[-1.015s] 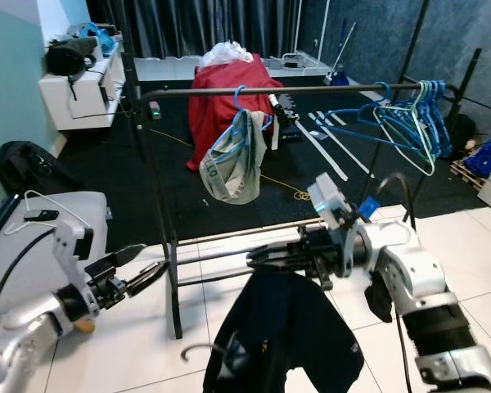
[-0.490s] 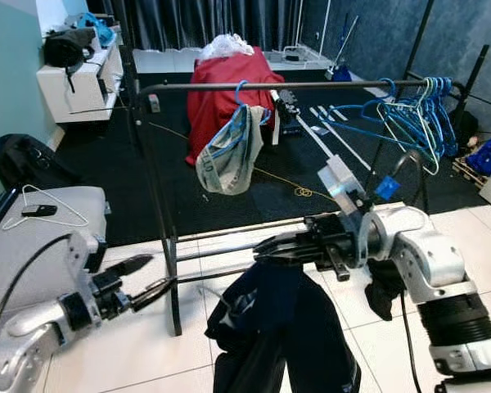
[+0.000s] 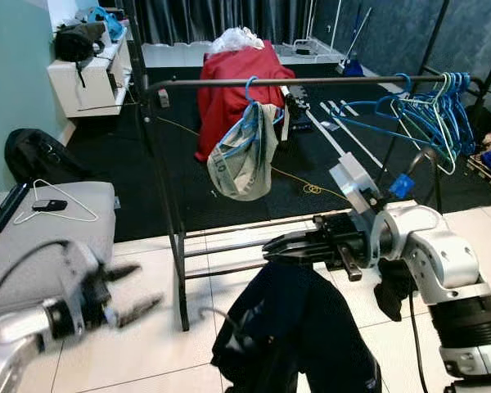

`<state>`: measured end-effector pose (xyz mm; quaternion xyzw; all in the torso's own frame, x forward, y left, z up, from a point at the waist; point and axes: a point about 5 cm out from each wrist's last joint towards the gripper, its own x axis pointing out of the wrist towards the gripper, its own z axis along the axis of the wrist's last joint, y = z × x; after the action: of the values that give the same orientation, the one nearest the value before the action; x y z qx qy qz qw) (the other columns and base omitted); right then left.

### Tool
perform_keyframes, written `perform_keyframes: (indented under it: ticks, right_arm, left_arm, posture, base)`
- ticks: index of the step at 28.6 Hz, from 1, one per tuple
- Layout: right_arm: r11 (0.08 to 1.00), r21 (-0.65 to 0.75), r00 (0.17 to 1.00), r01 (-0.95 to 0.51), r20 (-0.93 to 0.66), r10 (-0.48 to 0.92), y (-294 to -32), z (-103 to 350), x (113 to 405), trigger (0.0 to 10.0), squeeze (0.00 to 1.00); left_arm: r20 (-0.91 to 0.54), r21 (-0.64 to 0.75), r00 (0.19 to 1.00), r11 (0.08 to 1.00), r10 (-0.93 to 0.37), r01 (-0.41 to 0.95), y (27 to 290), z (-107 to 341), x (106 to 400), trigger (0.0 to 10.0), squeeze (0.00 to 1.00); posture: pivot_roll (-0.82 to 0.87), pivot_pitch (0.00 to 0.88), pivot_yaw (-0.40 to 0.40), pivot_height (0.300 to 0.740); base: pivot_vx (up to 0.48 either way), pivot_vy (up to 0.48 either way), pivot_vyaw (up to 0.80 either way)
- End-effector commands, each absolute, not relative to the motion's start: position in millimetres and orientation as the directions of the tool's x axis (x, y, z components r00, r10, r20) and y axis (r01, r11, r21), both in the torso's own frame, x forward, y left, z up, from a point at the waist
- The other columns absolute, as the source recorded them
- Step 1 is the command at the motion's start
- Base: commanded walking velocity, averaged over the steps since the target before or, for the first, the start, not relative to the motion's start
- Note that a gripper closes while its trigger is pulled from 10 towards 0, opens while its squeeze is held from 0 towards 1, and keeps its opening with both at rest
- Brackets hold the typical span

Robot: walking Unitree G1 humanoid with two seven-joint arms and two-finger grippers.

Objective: Hang hanger

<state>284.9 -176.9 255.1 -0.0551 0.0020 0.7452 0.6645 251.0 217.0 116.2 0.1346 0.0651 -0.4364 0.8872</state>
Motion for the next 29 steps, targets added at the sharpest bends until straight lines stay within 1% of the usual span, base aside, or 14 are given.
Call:
perform_keyframes:
  ticks: [1,10,11,14,17,22,23,24,26,27,29]
  right_arm:
    - [-0.128,-0.102,-0.122,-0.987,-0.064,0.991,-176,262,282,10.0,0.0]
    - [-0.147,-0.119,-0.143,-0.982,-0.044,0.989,-165,266,278,10.0,0.0]
    - [-0.149,-0.122,-0.145,-0.981,-0.037,0.989,-163,267,277,10.0,0.0]
    - [-0.15,-0.124,-0.147,-0.981,-0.032,0.989,-162,267,277,10.0,0.0]
    - [-0.148,-0.125,-0.148,-0.981,-0.011,0.989,-156,268,276,10.0,0.0]
    - [-0.153,-0.13,-0.156,-0.98,0.009,0.988,-148,269,278,10.0,0.0]
    - [-0.155,-0.13,-0.158,-0.979,0.016,0.987,-146,271,279,10.0,0.0]
    - [-0.156,-0.13,-0.16,-0.979,0.021,0.987,-145,272,279,10.0,0.0]
    - [-0.157,-0.13,-0.161,-0.979,0.023,0.987,-145,272,280,10.0,0.0]
    - [-0.161,-0.127,-0.165,-0.979,0.024,0.986,-145,272,280,10.0,0.0]
    - [-0.162,-0.124,-0.166,-0.979,0.024,0.986,-145,271,280,10.0,0.0]
  left_arm:
    - [-0.321,0.21,0.539,0.496,-0.779,0.842,215,112,243,10.0,0.0]
    - [-0.271,0.266,0.574,0.513,-0.773,0.816,193,108,249,10.0,0.0]
    - [-0.238,0.258,0.591,0.537,-0.77,0.803,185,107,250,10.0,0.0]
    - [-0.216,0.25,0.603,0.553,-0.768,0.795,180,107,252,10.0,0.0]
    - [-0.153,0.202,0.619,0.589,-0.77,0.783,165,110,257,10.0,0.0]
    - [-0.161,0.194,0.64,0.612,-0.751,0.767,162,107,263,10.0,0.0]
    - [-0.153,0.185,0.647,0.622,-0.747,0.761,163,108,266,10.0,0.0]
    - [-0.137,0.178,0.655,0.632,-0.743,0.754,163,110,269,7.9,0.0]
    - [-0.127,0.175,0.66,0.638,-0.741,0.75,164,111,270,7.9,0.0]
    - [-0.109,0.158,0.655,0.638,-0.747,0.754,165,114,272,0.0,0.0]
    - [-0.112,0.15,0.649,0.633,-0.753,0.76,167,115,271,0.0,0.0]
  posture:
    - [-0.12,0.073,-0.024,0.74]
    - [-0.12,0.082,-0.024,0.74]
    - [-0.12,0.084,-0.024,0.74]
    - [-0.12,0.084,-0.024,0.74]
    - [-0.13,0.088,-0.028,0.74]
    - [-0.13,0.092,-0.033,0.74]
    - [-0.12,0.096,-0.046,0.74]
    - [-0.12,0.096,-0.046,0.74]
    - [-0.12,0.096,-0.046,0.74]
    - [-0.12,0.106,-0.054,0.74]
    - [-0.12,0.108,-0.055,0.74]
  base:
    - [0.0,0.0,0.0]
    - [0.0,0.0,0.0]
    - [0.0,0.0,0.0]
    - [0.0,0.0,0.0]
    - [0.0,0.0,0.0]
    - [0.0,0.0,0.0]
    - [0.0,0.0,0.0]
    - [0.0,0.0,0.0]
    - [0.0,0.0,0.0]
    - [0.0,0.0,0.0]
    - [0.0,0.0,0.0]
